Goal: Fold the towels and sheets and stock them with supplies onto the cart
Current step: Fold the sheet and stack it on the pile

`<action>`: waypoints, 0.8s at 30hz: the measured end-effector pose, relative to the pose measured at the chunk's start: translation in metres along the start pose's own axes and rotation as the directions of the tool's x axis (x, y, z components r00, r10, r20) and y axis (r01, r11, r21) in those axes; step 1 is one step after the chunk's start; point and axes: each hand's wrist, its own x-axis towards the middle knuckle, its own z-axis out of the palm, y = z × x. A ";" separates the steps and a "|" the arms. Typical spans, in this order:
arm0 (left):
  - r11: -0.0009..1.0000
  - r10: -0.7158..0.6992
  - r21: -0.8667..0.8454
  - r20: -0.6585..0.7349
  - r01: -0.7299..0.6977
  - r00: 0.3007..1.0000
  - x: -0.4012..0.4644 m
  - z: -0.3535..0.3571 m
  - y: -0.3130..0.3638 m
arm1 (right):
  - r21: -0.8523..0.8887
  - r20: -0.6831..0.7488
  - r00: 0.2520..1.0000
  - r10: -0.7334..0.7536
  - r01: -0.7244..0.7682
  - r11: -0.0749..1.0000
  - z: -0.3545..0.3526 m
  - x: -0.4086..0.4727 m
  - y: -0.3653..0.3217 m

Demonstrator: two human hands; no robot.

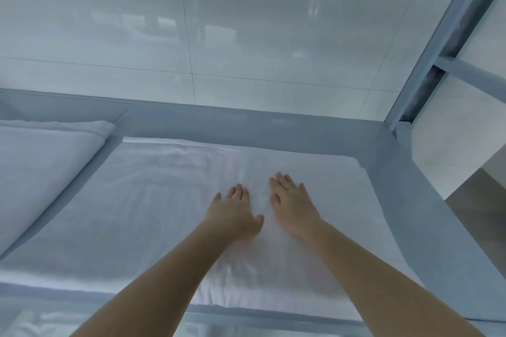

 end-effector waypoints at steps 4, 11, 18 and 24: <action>0.998 0.022 0.054 0.010 -0.023 1.000 -0.022 0.008 0.006 | -0.072 0.009 1.000 0.002 -0.001 0.997 0.014 -0.028 -0.012; 0.997 0.076 0.036 -0.107 -0.073 0.991 -0.048 0.046 -0.012 | -0.173 0.052 0.971 0.233 -0.221 0.960 -0.001 -0.069 0.057; 0.962 0.186 -0.149 -0.257 -0.229 0.948 -0.077 0.040 -0.025 | -0.162 0.207 0.934 0.291 -0.260 0.952 -0.027 -0.104 0.033; 0.955 0.287 0.130 -0.166 -0.268 0.943 -0.143 0.065 -0.061 | -0.131 0.206 0.953 -0.221 0.251 0.959 0.006 -0.163 -0.051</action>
